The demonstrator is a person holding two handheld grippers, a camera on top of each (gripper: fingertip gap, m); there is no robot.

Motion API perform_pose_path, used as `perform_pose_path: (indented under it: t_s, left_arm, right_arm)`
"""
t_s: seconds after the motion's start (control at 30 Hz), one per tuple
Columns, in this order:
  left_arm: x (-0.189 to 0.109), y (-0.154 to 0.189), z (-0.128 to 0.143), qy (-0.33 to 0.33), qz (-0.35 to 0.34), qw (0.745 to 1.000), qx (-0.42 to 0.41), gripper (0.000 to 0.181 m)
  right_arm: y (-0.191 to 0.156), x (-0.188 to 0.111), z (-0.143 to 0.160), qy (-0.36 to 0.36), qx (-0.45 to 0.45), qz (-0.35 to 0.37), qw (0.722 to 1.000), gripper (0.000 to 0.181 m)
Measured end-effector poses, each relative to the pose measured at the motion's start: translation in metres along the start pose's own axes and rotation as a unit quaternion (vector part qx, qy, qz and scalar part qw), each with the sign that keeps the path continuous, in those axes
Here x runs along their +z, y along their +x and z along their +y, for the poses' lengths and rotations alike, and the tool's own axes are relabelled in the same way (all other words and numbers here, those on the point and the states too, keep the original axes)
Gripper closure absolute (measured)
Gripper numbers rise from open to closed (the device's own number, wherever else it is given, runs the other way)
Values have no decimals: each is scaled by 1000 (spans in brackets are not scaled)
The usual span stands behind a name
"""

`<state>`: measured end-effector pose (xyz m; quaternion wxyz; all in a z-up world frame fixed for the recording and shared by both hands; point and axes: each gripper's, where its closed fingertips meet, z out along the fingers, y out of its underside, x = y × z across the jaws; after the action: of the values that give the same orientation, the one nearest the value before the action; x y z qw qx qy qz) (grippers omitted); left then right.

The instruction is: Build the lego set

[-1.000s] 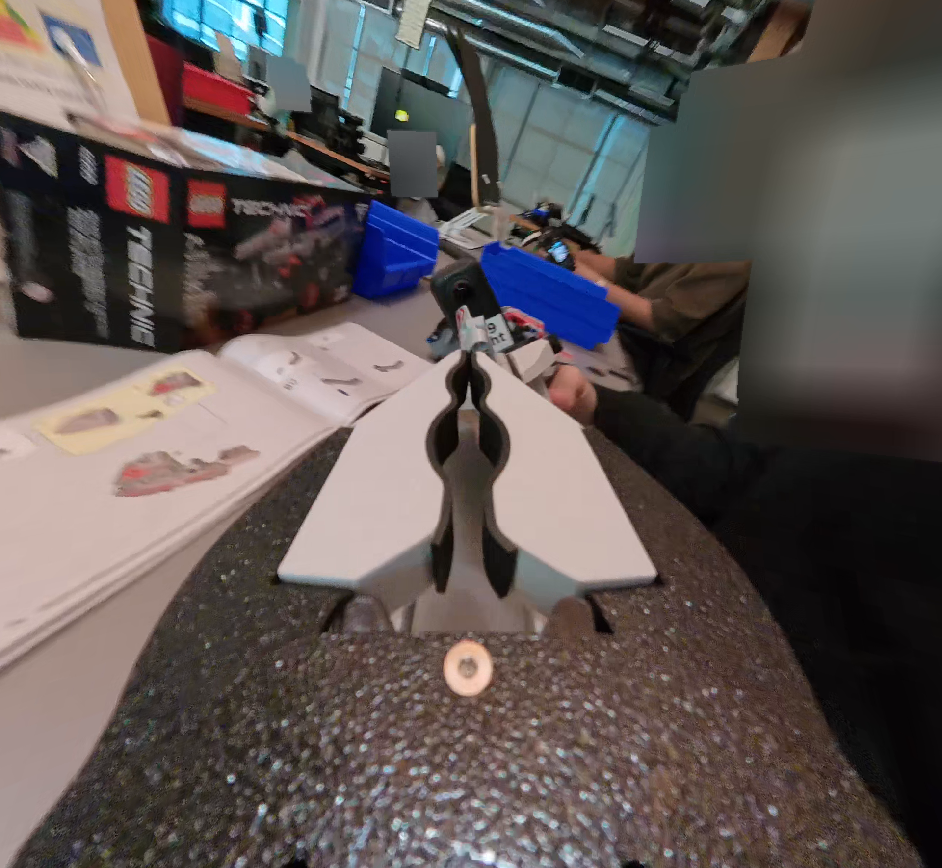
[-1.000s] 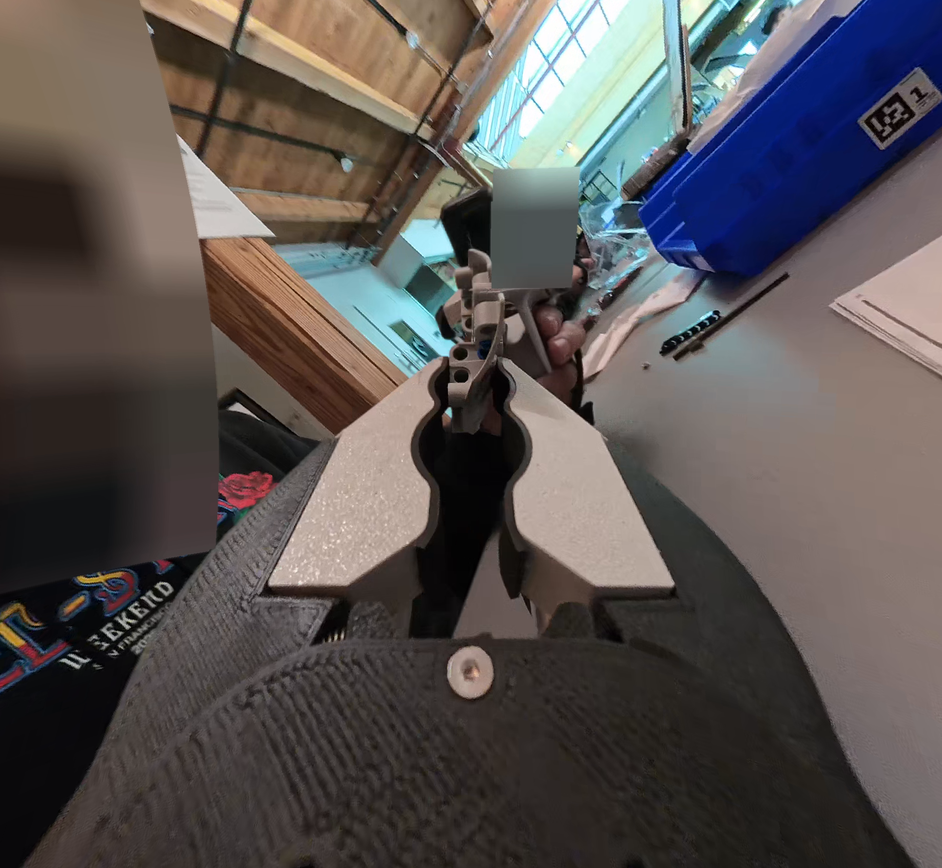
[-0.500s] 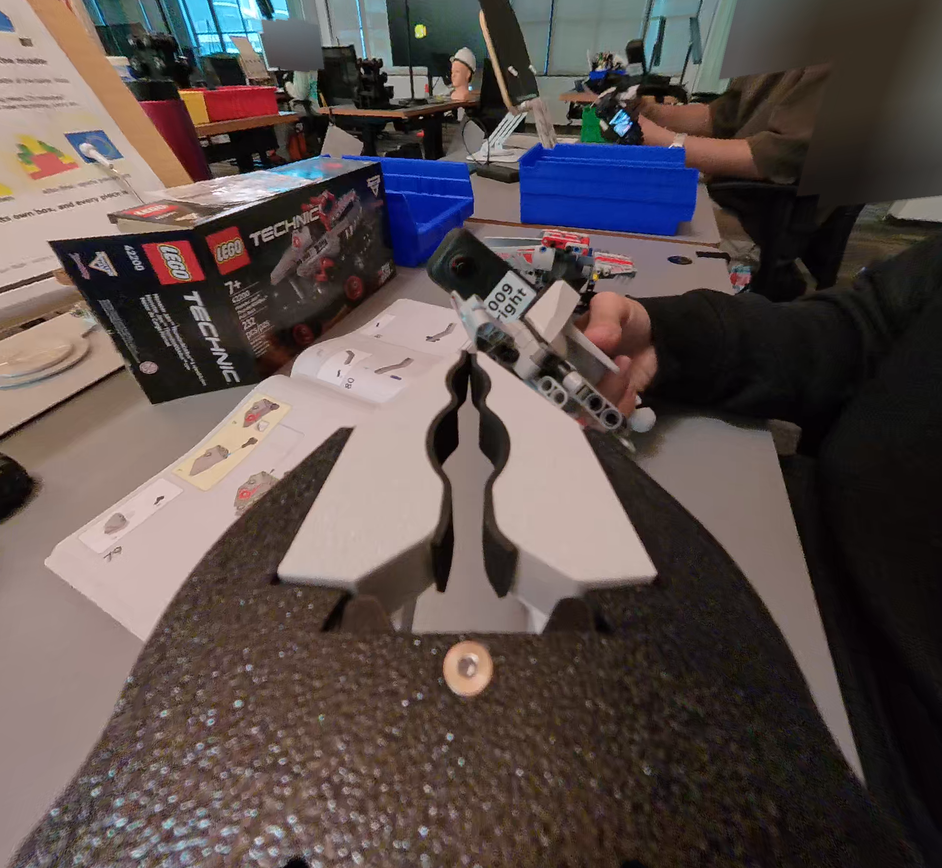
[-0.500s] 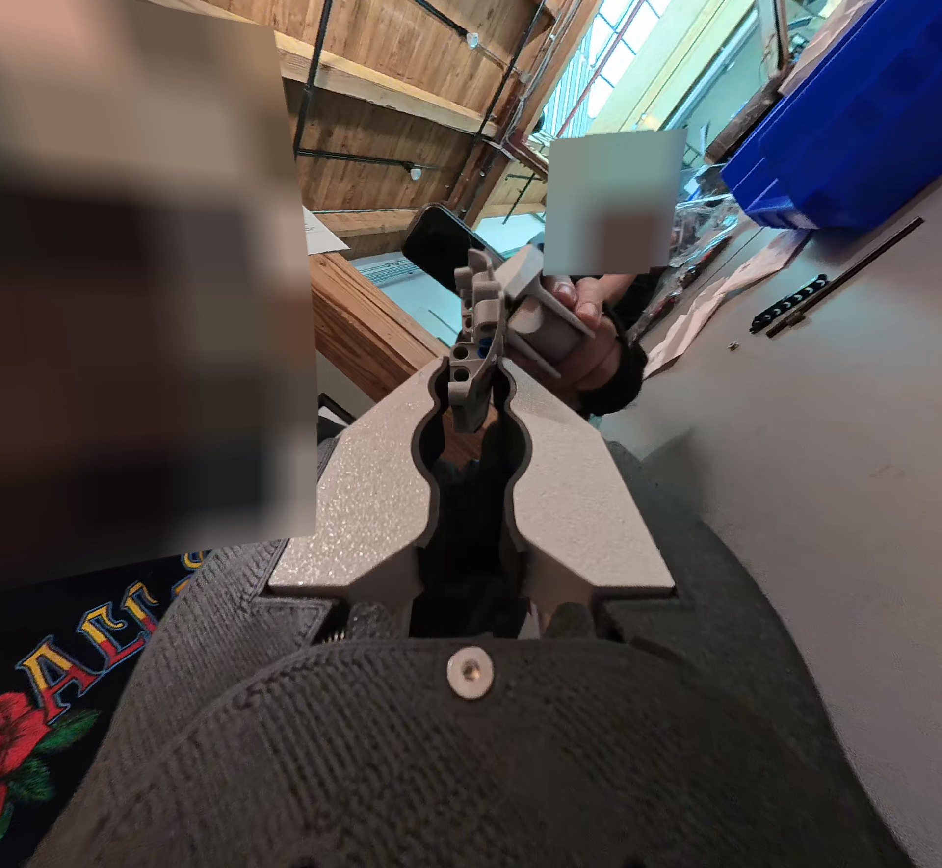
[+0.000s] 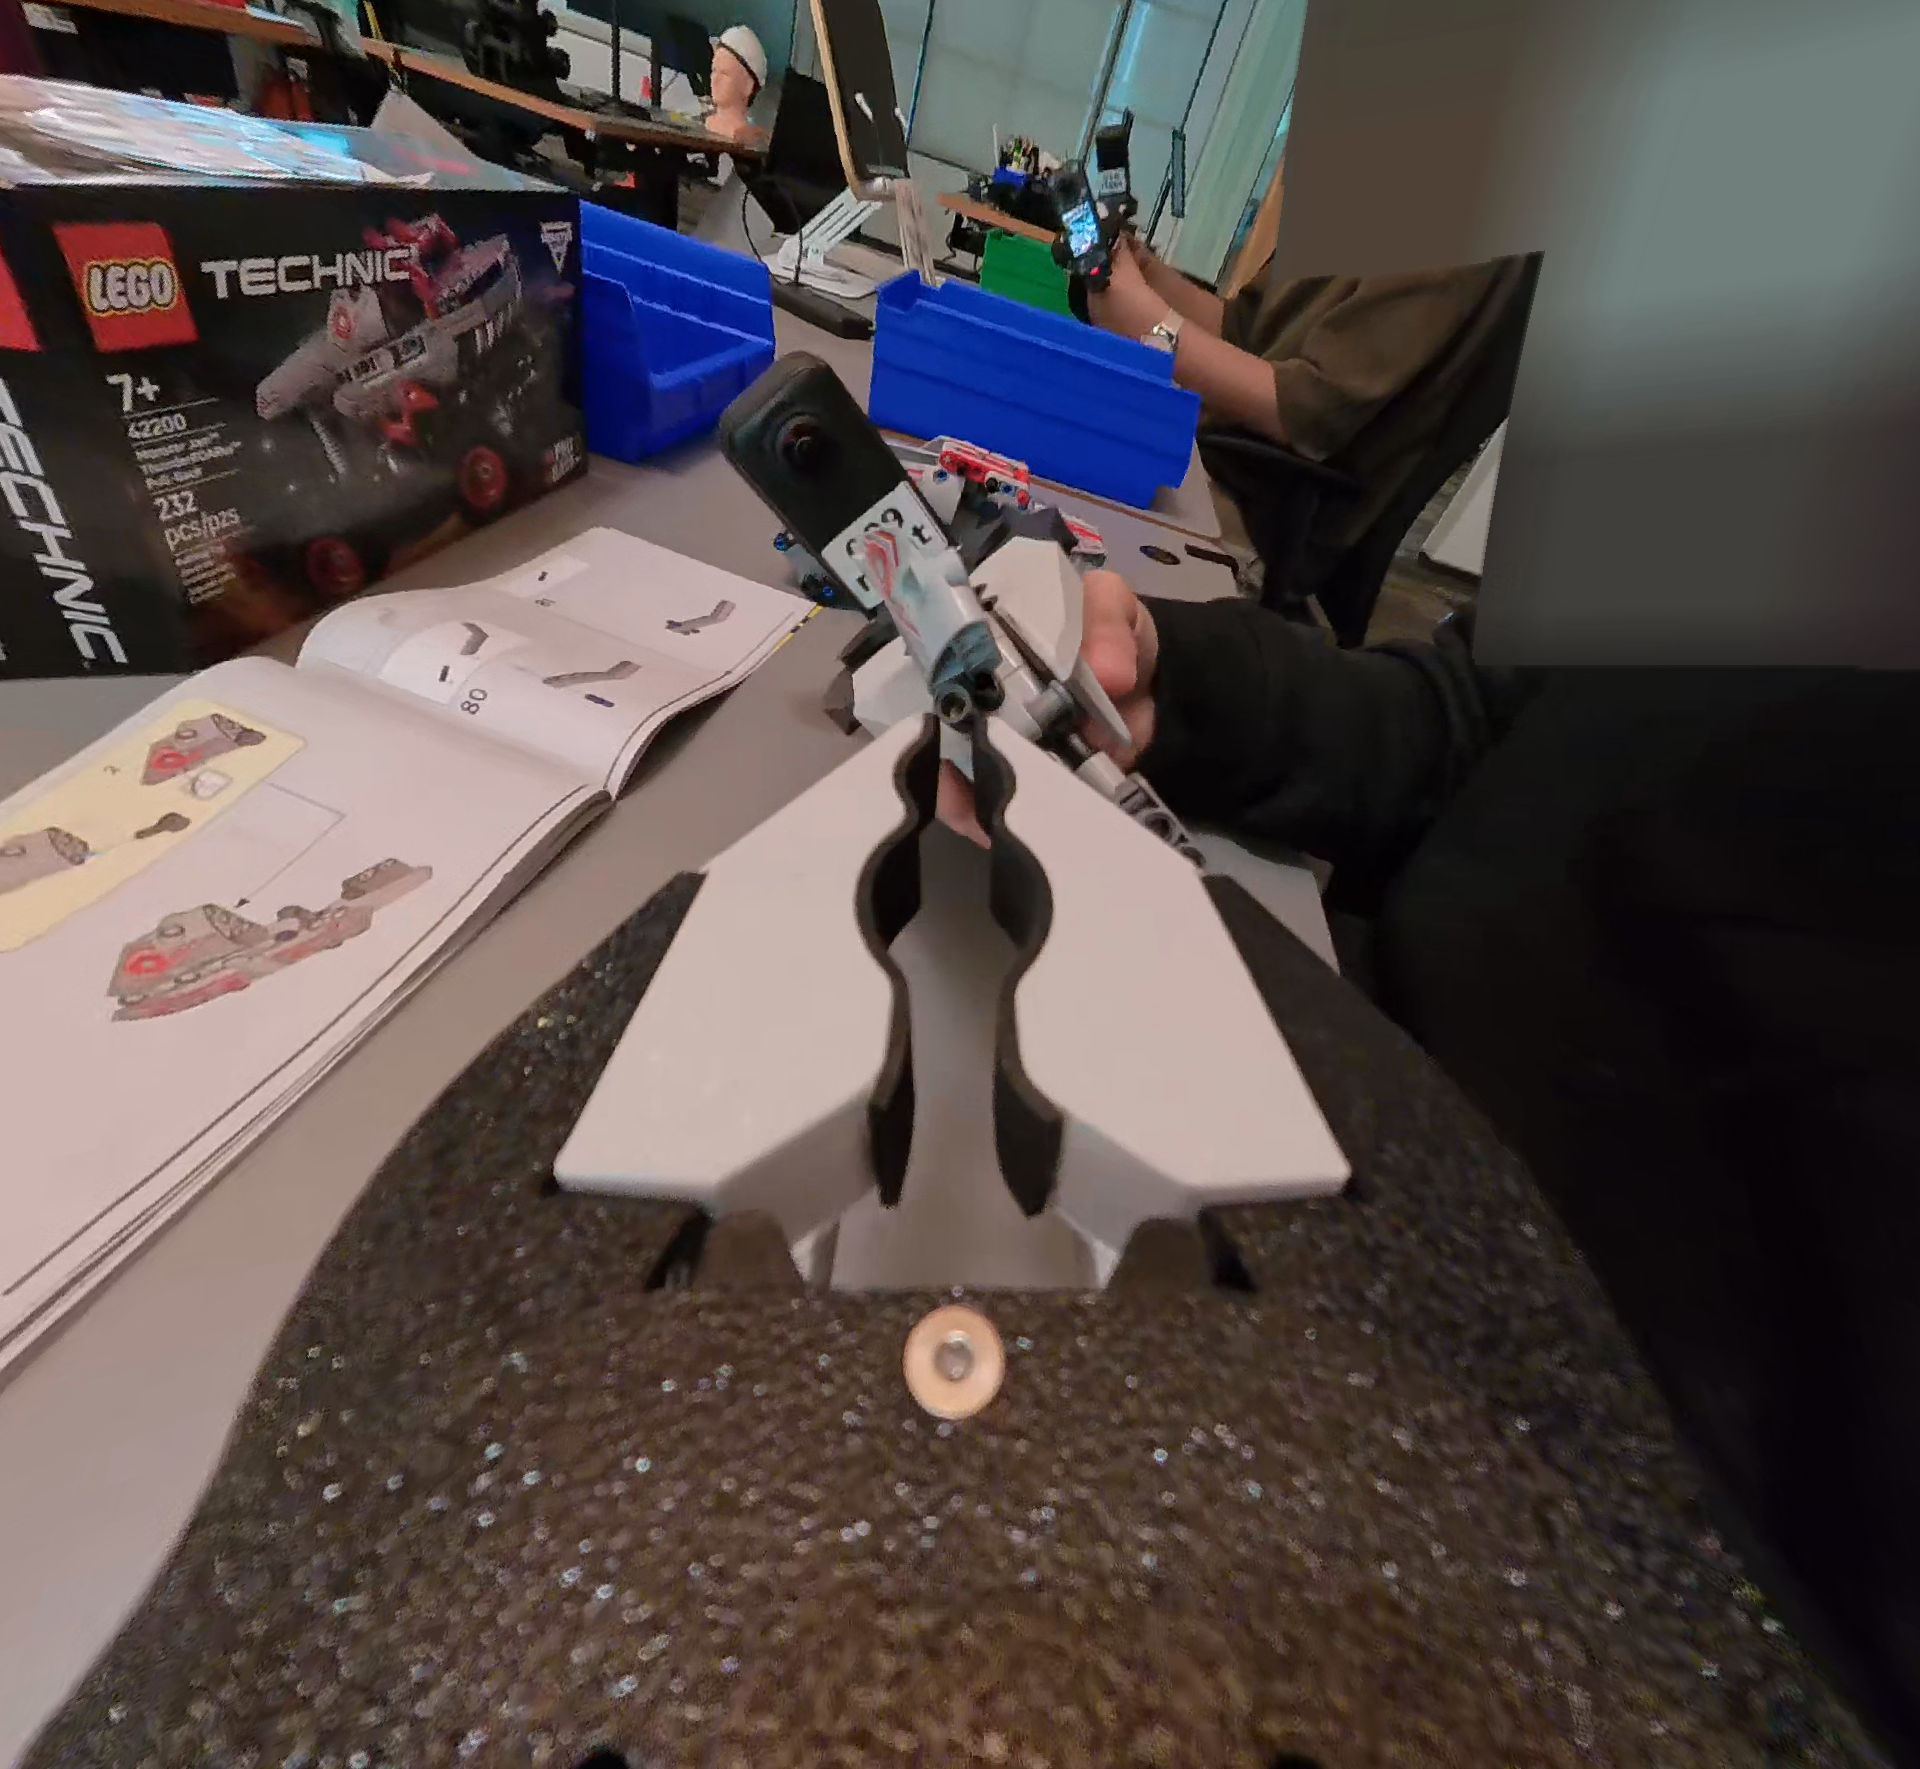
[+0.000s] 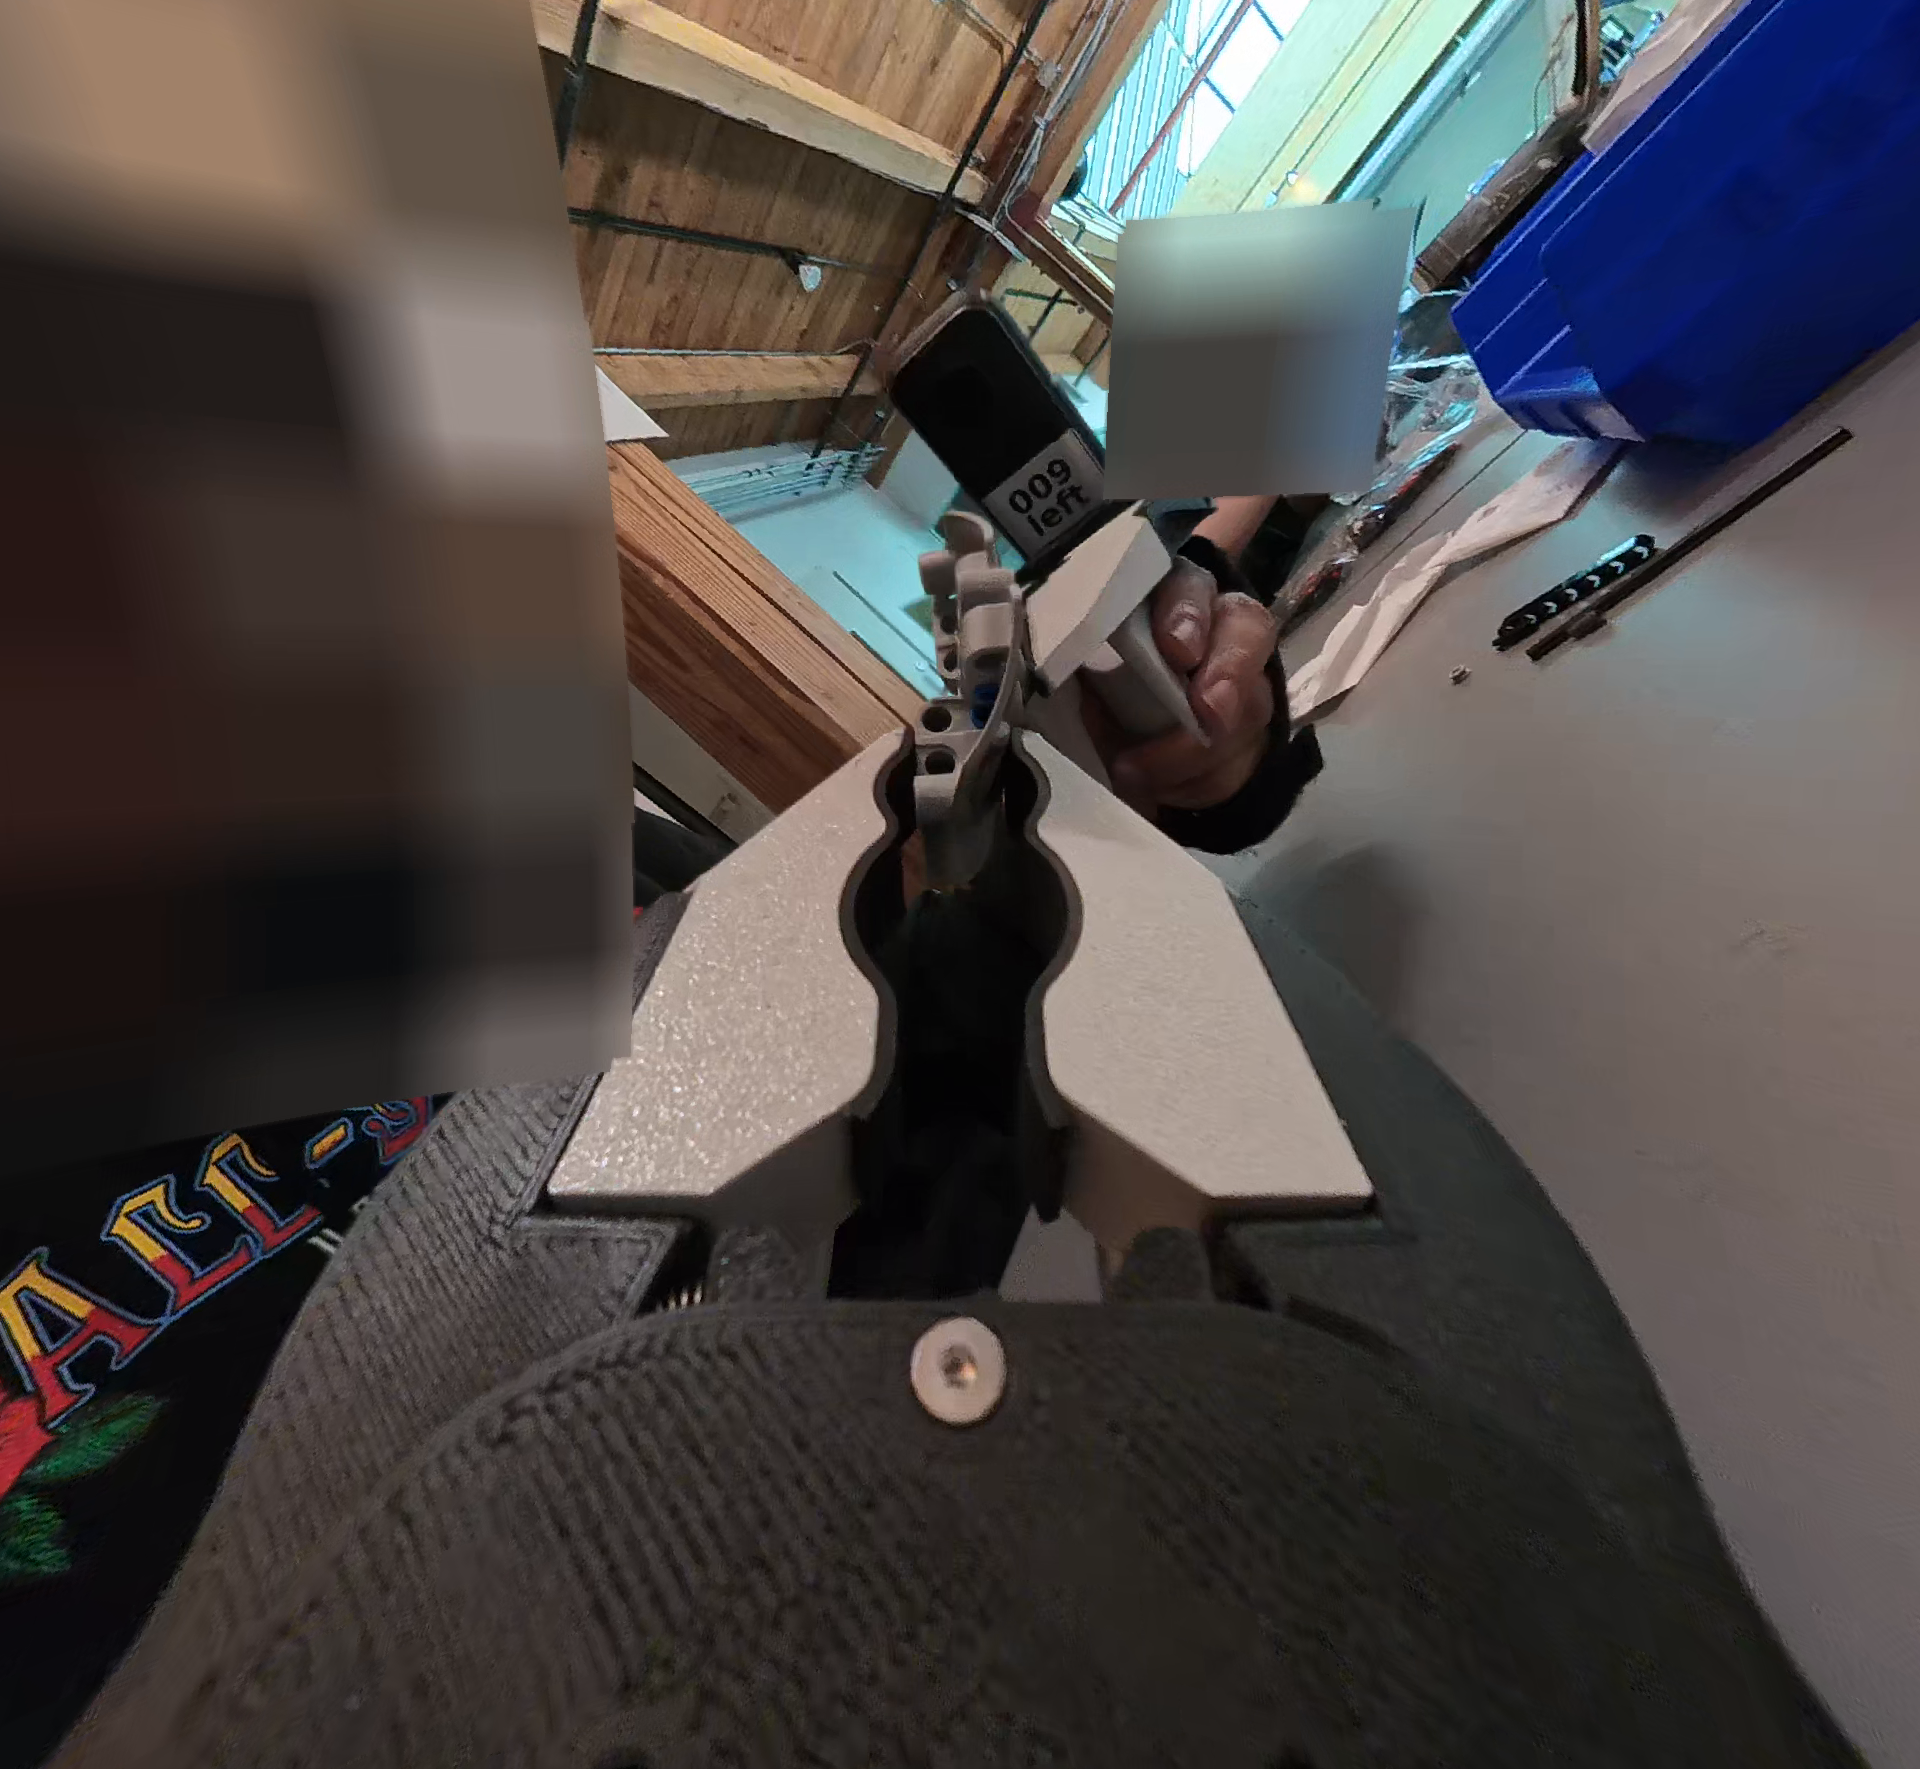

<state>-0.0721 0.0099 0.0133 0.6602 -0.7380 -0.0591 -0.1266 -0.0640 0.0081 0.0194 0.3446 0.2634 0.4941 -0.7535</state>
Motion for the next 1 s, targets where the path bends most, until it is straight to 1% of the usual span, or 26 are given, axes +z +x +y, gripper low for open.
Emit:
perform_pose_path:
  t_s: [0.03, 0.1, 0.2, 0.27, 0.33, 0.37, 0.43, 0.5, 0.53, 0.57, 0.6, 0.7, 0.77, 0.83, 1.0]
  left_arm:
    - [0, 0, -1, 7, 3, 1000, -7, 180]
    - [0, -3, 0, 11, 3, 1000, -19, 181]
    - [7, -5, 7, -3, -4, 1000, -23, 181]
    - [7, -9, 6, 2, -18, 1000, -21, 181]
    - [2, -13, 2, 18, -22, 999, -28, 181]
    - [-1, -15, -2, 31, -25, 999, -34, 176]
    - [-2, -19, -4, 41, -37, 998, -39, 174]
    - [1, -21, 1, 26, -46, 998, -27, 174]
    - [1, -20, 0, 29, -45, 998, -19, 176]
    - [2, -16, 0, 30, -34, 999, -15, 181]
    - [3, -14, -1, 31, -28, 999, -17, 181]
    - [1, -14, 1, 29, -22, 999, -17, 181]
    - [-1, -13, -1, 41, -10, 999, -27, 176]
    - [-2, -14, 1, 36, -8, 999, -31, 176]
    - [2, -11, 3, 26, -9, 1000, -12, 176]
  right_arm:
    - [0, 0, 0, 0, -2, 2, 1000, 167]
    - [2, -1, -2, 8, -1, 6, 1000, 167]
    - [8, -3, -8, 26, -17, 31, 999, 166]
    - [10, -4, -9, 25, -25, 42, 998, 167]
    - [15, -8, -12, 29, -35, 65, 997, 167]
    - [16, -9, -12, 26, -33, 68, 997, 167]
    - [18, -10, -12, 29, -25, 73, 997, 166]
    - [15, -7, -8, 17, -15, 58, 998, 166]
    - [16, -6, -6, 13, -13, 61, 998, 166]
    - [17, -6, -6, 16, -10, 62, 998, 166]
    - [16, -6, -5, 15, -4, 54, 998, 166]
    - [16, -5, -5, 15, 6, 51, 999, 166]
    - [15, -4, -4, 13, 11, 48, 999, 166]
    - [16, -5, -4, 13, 11, 49, 999, 166]
    - [16, -7, -5, 15, 12, 50, 999, 166]
